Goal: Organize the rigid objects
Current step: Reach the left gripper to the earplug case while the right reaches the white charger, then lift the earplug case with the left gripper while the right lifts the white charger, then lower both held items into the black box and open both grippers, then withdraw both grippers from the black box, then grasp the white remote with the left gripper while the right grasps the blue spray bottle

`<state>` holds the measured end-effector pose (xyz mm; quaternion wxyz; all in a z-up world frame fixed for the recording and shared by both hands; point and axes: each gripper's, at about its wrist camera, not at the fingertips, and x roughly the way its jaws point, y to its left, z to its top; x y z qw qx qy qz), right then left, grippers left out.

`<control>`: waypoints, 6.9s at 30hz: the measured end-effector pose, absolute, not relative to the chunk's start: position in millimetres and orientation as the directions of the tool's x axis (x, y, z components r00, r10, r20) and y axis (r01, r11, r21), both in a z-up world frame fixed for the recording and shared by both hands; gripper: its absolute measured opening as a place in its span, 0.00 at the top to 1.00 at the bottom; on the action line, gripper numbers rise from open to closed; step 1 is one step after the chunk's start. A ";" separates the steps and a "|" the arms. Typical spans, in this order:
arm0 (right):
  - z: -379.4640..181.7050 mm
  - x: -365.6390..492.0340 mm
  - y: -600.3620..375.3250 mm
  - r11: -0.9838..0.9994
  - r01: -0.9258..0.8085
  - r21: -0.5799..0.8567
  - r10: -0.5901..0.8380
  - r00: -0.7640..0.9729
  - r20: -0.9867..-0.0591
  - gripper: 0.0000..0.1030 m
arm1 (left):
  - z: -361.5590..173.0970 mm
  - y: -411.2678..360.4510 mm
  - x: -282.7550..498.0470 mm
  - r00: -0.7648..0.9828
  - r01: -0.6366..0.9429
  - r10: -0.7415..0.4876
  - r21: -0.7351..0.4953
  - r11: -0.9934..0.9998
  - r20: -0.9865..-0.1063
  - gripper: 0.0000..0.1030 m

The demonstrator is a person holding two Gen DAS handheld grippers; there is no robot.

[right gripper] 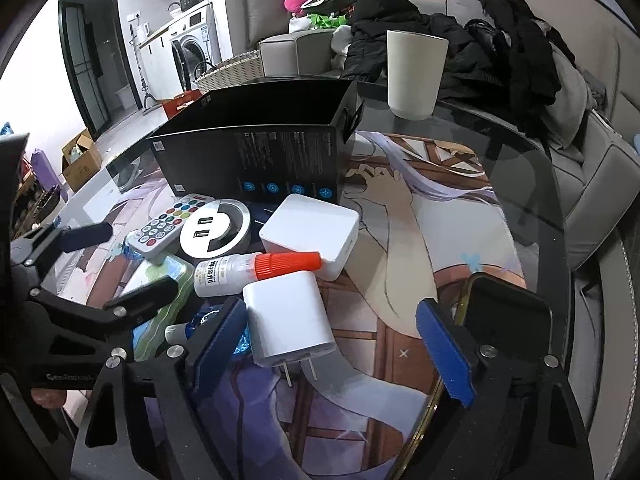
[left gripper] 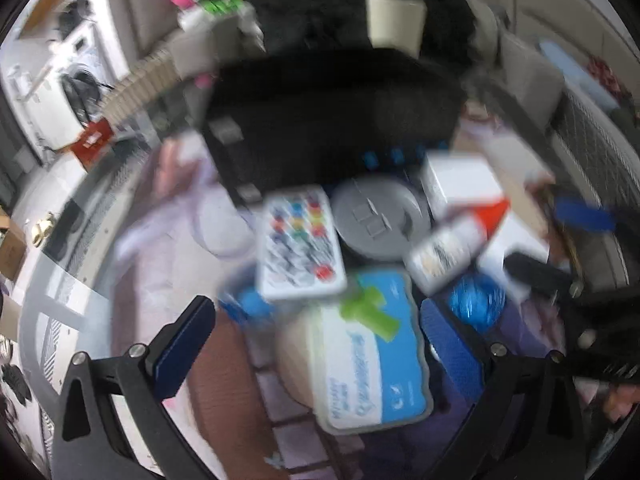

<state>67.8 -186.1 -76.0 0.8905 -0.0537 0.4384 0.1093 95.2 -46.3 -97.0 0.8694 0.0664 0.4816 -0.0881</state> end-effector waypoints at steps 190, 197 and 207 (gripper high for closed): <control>-35.6 50.7 -108.2 0.921 -0.383 0.070 0.318 0.637 -0.702 0.43 | -38.4 28.9 93.8 0.696 0.167 -0.132 -0.020 0.986 -0.705 0.23; -88.1 55.3 -92.3 0.898 -0.430 0.095 0.314 0.473 -0.823 0.50 | -61.2 5.2 90.3 0.655 0.233 -0.133 0.032 0.972 -0.744 0.23; -95.5 57.4 -105.1 0.893 -0.441 0.093 0.309 0.448 -0.839 0.70 | -78.9 -18.6 113.4 0.595 0.274 -0.142 0.034 0.961 -0.791 0.24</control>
